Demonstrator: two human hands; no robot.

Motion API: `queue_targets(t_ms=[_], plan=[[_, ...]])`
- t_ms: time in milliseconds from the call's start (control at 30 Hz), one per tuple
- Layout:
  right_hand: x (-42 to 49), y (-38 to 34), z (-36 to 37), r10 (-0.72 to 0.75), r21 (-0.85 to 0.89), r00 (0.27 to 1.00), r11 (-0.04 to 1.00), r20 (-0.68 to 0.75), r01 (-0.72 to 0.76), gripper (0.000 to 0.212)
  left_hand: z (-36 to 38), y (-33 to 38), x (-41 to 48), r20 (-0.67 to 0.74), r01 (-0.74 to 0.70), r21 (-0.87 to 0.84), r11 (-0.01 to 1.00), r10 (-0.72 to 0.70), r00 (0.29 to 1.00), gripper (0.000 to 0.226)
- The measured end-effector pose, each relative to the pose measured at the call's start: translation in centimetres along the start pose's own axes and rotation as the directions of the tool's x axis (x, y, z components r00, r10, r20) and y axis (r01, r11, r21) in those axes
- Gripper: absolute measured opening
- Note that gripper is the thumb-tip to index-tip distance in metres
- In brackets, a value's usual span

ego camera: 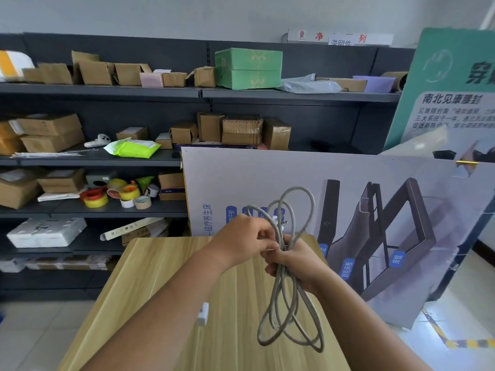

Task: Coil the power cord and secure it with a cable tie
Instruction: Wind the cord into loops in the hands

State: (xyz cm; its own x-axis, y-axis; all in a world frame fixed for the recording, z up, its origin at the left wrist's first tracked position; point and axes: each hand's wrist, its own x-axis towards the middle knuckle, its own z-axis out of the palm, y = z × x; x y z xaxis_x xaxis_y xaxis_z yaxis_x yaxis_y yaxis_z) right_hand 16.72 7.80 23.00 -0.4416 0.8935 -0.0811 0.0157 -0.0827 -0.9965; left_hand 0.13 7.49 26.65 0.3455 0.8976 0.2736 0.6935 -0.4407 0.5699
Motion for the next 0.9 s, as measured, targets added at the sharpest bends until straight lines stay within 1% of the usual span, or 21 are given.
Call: queue_targets(t_ms=[33, 67, 100, 167, 233, 267, 300, 367, 400, 433, 467, 533, 633, 667, 733, 833, 867, 900], plan=[[-0.1, -0.2, 0.0, -0.009, -0.03, 1.0, 1.0, -0.024, 0.008, 0.009, 0.0, 0.0, -0.1, -0.064, 0.038, -0.083, 0.996, -0.043, 0.997, 0.015], [-0.3, -0.2, 0.0, -0.022, -0.061, 0.998, 0.998, -0.06, 0.018, 0.009, 0.0, -0.2, -0.3, -0.089, 0.069, -0.143, 0.987, -0.083, 0.993, 0.02], [-0.4, -0.2, -0.2, -0.041, -0.081, 0.994, 0.996, -0.105, 0.033, 0.009, 0.0, -0.6, -0.5, -0.075, 0.108, -0.183, 0.977, -0.124, 0.989, 0.025], [-0.3, -0.1, -0.8, -0.079, -0.066, 0.975, 0.996, -0.208, 0.067, 0.01, 0.2, -2.1, -1.2, 0.008, 0.187, -0.233, 0.954, -0.19, 0.982, 0.032], [0.0, -0.2, -2.1, -0.088, 0.009, 0.941, 0.995, -0.326, 0.096, 0.013, 0.5, -4.0, -2.5, 0.051, 0.241, -0.294, 0.925, -0.237, 0.97, 0.033], [0.1, -0.3, -2.8, -0.086, 0.053, 0.922, 0.992, -0.377, 0.114, 0.015, 0.8, -4.8, -3.1, 0.036, 0.257, -0.361, 0.897, -0.262, 0.964, 0.032], [0.1, -0.5, -3.3, -0.085, 0.093, 0.903, 0.986, -0.422, 0.136, 0.016, 1.2, -5.2, -3.6, 0.006, 0.268, -0.469, 0.842, -0.3, 0.954, 0.031], [0.3, -0.8, -3.6, -0.098, 0.099, 0.872, 0.981, -0.48, 0.165, 0.019, 2.0, -4.6, -3.7, -0.055, 0.241, -0.726, 0.644, -0.403, 0.913, 0.033], [0.5, -0.8, -3.3, -0.105, 0.064, 0.867, 0.986, -0.488, 0.155, 0.019, 2.1, -3.6, -3.4, -0.073, 0.204, -0.812, 0.547, -0.441, 0.895, 0.033], [0.6, -0.7, -2.7, -0.104, 0.028, 0.87, 0.991, -0.482, 0.134, 0.02, 2.1, -2.4, -3.0, -0.087, 0.168, -0.862, 0.478, -0.468, 0.879, 0.033], [0.6, -0.4, -1.9, -0.102, 0.008, 0.88, 0.993, -0.463, 0.12, 0.021, 1.9, -1.2, -2.4, -0.104, 0.142, -0.886, 0.441, -0.487, 0.867, 0.032], [0.4, 0.5, -0.2, -0.113, -0.004, 0.914, 0.993, -0.389, 0.121, 0.021, 1.1, 0.6, -1.3, -0.13, 0.108, -0.902, 0.417, -0.502, 0.855, 0.03], [-0.3, 1.1, 1.9, -0.185, -0.082, 0.961, 0.982, -0.203, 0.172, 0.019, 0.4, 2.0, -0.2, -0.135, 0.077, -0.927, 0.368, -0.516, 0.846, 0.027], [-0.5, 1.0, 2.5, -0.202, -0.079, 0.968, 0.978, -0.149, 0.192, 0.018, 0.3, 2.5, -0.1, -0.122, 0.077, -0.938, 0.337, -0.53, 0.839, 0.026], [-0.7, 0.7, 3.1, -0.219, -0.044, 0.971, 0.975, -0.095, 0.216, 0.019, 0.3, 3.1, -0.1, -0.087, 0.075, -0.962, 0.263, -0.555, 0.827, 0.021], [-0.8, 0.3, 2.9, -0.208, -0.028, 0.977, 0.978, -0.035, 0.207, 0.017, 0.2, 3.5, -0.6, -0.07, 0.067, -0.975, 0.213, -0.578, 0.813, 0.006], [-0.8, 0.4, 2.7, -0.204, -0.043, 0.979, 0.978, -0.006, 0.204, 0.015, 0.2, 3.5, -0.7, -0.066, 0.056, -0.98, 0.189, -0.582, 0.81, 0.003], [-0.8, 0.3, 2.5, -0.195, -0.067, 0.981, 0.978, 0.017, 0.196, 0.018, 0.2, 3.6, -0.8, -0.063, 0.045, -0.984, 0.17, -0.581, 0.811, 0.004]])
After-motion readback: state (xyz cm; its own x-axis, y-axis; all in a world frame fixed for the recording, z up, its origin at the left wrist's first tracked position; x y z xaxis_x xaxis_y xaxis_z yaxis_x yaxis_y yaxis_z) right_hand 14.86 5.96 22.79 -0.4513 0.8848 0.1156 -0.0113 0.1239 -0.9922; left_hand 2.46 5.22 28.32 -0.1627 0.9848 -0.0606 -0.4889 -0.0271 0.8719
